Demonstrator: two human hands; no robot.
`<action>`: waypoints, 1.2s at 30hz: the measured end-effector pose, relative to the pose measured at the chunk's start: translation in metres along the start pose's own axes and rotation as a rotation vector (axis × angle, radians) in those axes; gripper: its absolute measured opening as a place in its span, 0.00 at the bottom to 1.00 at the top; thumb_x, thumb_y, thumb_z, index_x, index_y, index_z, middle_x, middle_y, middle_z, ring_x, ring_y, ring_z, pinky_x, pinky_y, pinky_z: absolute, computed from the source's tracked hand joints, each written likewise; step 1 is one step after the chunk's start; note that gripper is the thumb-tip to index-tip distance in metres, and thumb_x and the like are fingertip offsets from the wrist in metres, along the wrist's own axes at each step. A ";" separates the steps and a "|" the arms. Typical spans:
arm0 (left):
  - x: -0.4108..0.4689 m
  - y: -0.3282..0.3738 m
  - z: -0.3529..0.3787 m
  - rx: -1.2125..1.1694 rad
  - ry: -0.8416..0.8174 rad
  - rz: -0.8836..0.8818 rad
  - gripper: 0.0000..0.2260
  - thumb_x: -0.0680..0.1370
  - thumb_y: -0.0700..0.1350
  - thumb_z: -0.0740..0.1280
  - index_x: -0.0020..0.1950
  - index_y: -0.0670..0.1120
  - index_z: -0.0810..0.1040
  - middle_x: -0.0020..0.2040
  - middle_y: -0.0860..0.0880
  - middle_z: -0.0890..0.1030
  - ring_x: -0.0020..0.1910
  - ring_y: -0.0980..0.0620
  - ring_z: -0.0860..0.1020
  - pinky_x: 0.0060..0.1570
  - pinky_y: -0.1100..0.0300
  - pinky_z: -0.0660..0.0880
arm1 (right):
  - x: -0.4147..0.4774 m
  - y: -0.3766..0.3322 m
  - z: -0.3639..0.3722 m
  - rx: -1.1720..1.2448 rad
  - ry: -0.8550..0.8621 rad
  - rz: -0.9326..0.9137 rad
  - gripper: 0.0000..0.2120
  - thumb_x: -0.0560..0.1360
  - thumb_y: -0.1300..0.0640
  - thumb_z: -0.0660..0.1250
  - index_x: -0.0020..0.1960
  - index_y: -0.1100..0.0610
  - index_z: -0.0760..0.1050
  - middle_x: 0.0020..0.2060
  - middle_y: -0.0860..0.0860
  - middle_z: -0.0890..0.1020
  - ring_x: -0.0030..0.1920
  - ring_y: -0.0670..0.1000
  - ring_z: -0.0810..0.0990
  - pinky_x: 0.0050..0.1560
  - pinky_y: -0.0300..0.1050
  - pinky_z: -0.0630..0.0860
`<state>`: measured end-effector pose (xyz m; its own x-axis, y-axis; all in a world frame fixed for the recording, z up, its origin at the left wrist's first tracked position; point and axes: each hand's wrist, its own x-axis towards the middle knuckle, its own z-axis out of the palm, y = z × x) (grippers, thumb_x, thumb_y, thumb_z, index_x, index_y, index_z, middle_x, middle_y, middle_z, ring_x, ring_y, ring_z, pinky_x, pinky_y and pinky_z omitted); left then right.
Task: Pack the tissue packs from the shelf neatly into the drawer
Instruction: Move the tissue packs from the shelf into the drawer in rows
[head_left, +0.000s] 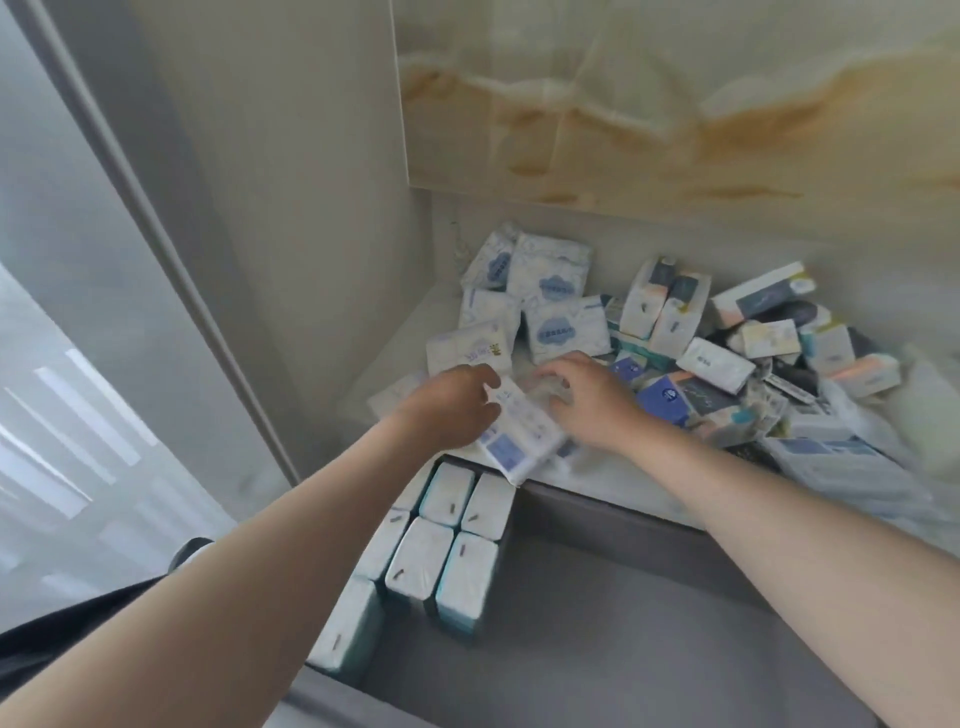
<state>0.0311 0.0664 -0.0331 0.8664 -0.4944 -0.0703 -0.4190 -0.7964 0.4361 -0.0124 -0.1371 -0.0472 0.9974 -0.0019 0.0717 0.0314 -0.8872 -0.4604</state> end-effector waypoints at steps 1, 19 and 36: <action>0.016 0.006 0.001 0.000 0.004 0.009 0.17 0.79 0.49 0.65 0.68 0.51 0.72 0.60 0.50 0.78 0.59 0.48 0.76 0.59 0.57 0.71 | 0.011 0.010 -0.007 -0.034 0.015 0.007 0.20 0.76 0.58 0.66 0.66 0.49 0.75 0.64 0.50 0.74 0.63 0.53 0.75 0.61 0.48 0.72; 0.211 -0.011 0.005 0.298 0.021 -0.087 0.40 0.75 0.55 0.68 0.79 0.52 0.47 0.76 0.44 0.60 0.73 0.42 0.60 0.67 0.44 0.65 | 0.159 0.087 -0.006 0.004 -0.140 0.153 0.38 0.75 0.61 0.68 0.80 0.52 0.55 0.74 0.56 0.63 0.73 0.57 0.65 0.70 0.43 0.64; 0.248 -0.064 0.007 0.333 -0.001 -0.115 0.45 0.67 0.60 0.72 0.78 0.53 0.52 0.71 0.46 0.66 0.69 0.42 0.67 0.69 0.44 0.61 | 0.184 0.102 -0.015 -1.032 -0.304 0.331 0.44 0.71 0.45 0.65 0.77 0.64 0.49 0.68 0.62 0.71 0.68 0.64 0.69 0.68 0.60 0.61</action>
<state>0.2708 -0.0078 -0.0846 0.9130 -0.3948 -0.1028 -0.3842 -0.9169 0.1084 0.1739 -0.2346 -0.0680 0.9254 -0.3208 -0.2019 -0.1657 -0.8214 0.5458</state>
